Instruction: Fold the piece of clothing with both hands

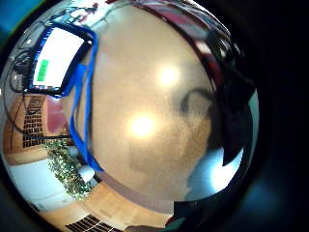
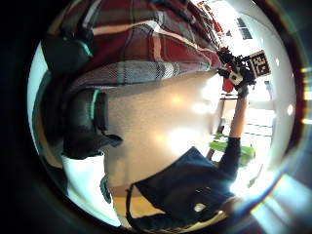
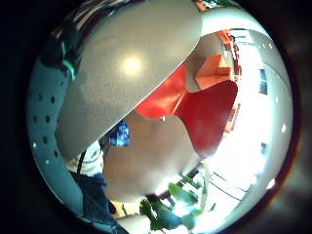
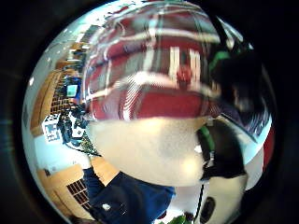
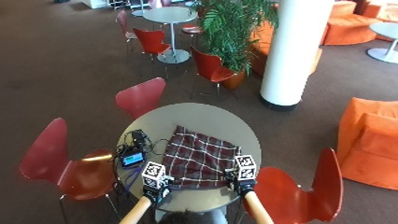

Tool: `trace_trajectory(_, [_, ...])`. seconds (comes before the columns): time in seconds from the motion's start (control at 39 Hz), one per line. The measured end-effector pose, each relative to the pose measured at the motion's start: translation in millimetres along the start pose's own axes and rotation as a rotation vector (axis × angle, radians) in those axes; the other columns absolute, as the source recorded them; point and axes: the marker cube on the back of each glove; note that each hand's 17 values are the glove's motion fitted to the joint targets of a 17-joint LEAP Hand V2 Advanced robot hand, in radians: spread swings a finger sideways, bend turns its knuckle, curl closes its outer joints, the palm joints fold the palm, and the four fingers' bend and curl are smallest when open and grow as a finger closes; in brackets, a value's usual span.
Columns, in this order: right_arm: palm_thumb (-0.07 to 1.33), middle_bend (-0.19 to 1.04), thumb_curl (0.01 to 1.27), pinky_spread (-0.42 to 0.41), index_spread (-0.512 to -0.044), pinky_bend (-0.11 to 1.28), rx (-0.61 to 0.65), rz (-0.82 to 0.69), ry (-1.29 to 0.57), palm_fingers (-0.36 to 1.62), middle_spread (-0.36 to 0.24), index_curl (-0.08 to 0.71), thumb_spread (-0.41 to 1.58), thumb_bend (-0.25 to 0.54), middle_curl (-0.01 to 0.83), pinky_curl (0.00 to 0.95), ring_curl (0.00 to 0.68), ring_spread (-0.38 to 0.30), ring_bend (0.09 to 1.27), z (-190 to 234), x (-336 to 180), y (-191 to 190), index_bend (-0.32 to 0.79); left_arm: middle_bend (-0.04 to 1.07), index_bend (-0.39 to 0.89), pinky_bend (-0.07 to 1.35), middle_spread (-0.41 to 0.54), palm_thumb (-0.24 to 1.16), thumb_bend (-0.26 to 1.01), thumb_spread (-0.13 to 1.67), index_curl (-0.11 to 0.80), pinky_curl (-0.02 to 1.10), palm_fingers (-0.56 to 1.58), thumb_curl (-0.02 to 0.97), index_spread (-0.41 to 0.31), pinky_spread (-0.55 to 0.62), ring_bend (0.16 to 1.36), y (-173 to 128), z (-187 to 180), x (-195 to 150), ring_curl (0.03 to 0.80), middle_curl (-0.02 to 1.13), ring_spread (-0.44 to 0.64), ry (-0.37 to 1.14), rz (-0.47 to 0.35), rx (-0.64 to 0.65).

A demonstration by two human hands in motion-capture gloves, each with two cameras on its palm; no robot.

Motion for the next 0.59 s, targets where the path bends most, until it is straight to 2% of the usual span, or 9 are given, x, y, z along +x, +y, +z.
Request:
trace_trajectory(0.05, [0.8, 0.2, 0.33, -0.127, -0.35, 0.56, 0.037, -0.029, 0.008, 0.89, -0.174, 0.259, 1.01, 0.148, 0.325, 0.329, 0.312, -0.164, 0.46, 17, 5, -8, 0.2, 0.29, 0.24, 0.5, -0.144, 0.6, 0.11, 1.08, 0.348, 0.35, 1.02, 0.319, -0.192, -0.23, 0.37, -7, 16, -3, 0.261, 0.3, -0.13, -0.036, 0.047, 0.06])
trace_trajectory(0.08, [0.84, 0.22, 0.34, -0.163, -0.343, 0.57, 0.054, -0.044, 0.02, 1.0, -0.193, 0.269, 1.02, 0.168, 0.336, 0.334, 0.316, -0.177, 0.46, 27, 9, -15, 0.21, 0.3, 0.24, 0.51, -0.159, 0.66, 0.13, 1.05, 0.357, 0.37, 1.08, 0.346, -0.201, -0.25, 0.36, -7, 21, -3, 0.271, 0.31, -0.15, -0.051, 0.067, 0.068])
trace_trajectory(0.18, [0.88, 0.23, 0.35, -0.222, -0.328, 0.55, 0.07, -0.12, 0.081, 1.12, -0.203, 0.302, 1.04, 0.167, 0.362, 0.343, 0.334, -0.202, 0.44, 51, 15, -20, 0.19, 0.32, 0.23, 0.53, -0.2, 0.74, 0.14, 0.99, 0.382, 0.39, 1.15, 0.396, -0.223, -0.29, 0.35, 16, 18, 4, 0.301, 0.36, -0.21, -0.086, 0.134, 0.011])
trace_trajectory(0.31, [0.91, 0.25, 0.36, -0.258, -0.314, 0.52, -0.071, -0.229, 0.175, 1.18, -0.212, 0.336, 1.11, 0.171, 0.392, 0.353, 0.361, -0.224, 0.43, 30, 7, 32, 0.18, 0.38, 0.22, 0.51, -0.243, 0.76, 0.12, 0.97, 0.409, 0.42, 1.26, 0.443, -0.254, -0.3, 0.39, 63, -15, 22, 0.34, 0.41, -0.27, -0.034, 0.24, -0.176])
trace_trajectory(0.41, [0.92, 0.27, 0.35, -0.273, -0.309, 0.5, -0.221, -0.318, 0.183, 1.2, -0.225, 0.345, 1.16, 0.166, 0.41, 0.353, 0.372, -0.238, 0.44, -6, 10, 61, 0.16, 0.44, 0.26, 0.52, -0.276, 0.69, 0.08, 1.03, 0.439, 0.44, 1.35, 0.456, -0.283, -0.32, 0.47, 79, -62, 31, 0.378, 0.45, -0.31, 0.066, 0.333, -0.284])
trace_trajectory(0.49, [0.92, 0.28, 0.34, -0.284, -0.307, 0.49, -0.269, -0.288, 0.133, 1.2, -0.236, 0.347, 1.19, 0.159, 0.422, 0.354, 0.379, -0.247, 0.44, -37, 20, 49, 0.15, 0.49, 0.3, 0.54, -0.301, 0.63, 0.05, 1.08, 0.465, 0.45, 1.39, 0.458, -0.307, -0.33, 0.52, 51, -104, 29, 0.404, 0.47, -0.33, 0.066, 0.319, -0.29])
trace_trajectory(0.59, [0.94, 0.29, 0.34, -0.294, -0.304, 0.48, -0.269, -0.13, -0.001, 1.2, -0.249, 0.348, 1.23, 0.163, 0.434, 0.354, 0.388, -0.259, 0.45, -71, 34, 1, 0.14, 0.53, 0.34, 0.55, -0.312, 0.6, 0.03, 1.13, 0.495, 0.47, 1.35, 0.468, -0.319, -0.33, 0.57, -41, -128, 9, 0.429, 0.5, -0.34, -0.002, 0.161, -0.253])
